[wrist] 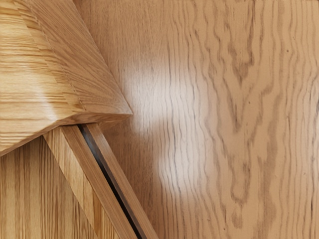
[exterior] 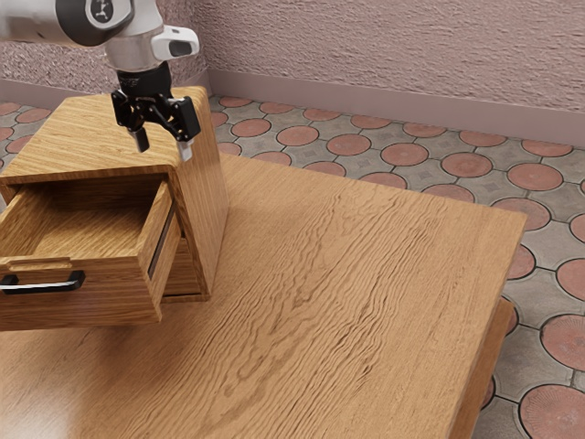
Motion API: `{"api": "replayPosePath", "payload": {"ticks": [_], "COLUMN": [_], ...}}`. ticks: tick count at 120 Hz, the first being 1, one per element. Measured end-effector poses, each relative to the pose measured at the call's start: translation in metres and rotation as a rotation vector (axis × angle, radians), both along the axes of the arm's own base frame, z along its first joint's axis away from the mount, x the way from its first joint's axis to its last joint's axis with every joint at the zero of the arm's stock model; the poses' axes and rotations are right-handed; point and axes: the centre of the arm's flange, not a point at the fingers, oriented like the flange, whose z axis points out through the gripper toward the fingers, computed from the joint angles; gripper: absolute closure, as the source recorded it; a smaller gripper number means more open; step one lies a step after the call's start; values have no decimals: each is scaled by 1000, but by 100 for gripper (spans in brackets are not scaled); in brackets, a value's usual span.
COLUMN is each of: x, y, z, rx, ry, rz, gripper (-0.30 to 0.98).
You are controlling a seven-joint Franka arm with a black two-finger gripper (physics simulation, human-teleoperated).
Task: Push the drawer handle with one arm to close the drawer
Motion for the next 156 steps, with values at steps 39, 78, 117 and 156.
{"api": "replayPosePath", "payload": {"ticks": [39, 78, 117, 156], "x": [44, -42, -253, -262], "y": [30, 30, -26, -24], "z": [46, 164, -4, -101], "rx": [24, -61, 49, 65], "ry": [8, -148, -23, -44], "rz": [114, 177, 588, 797], "gripper": [0, 0, 1, 57]}}
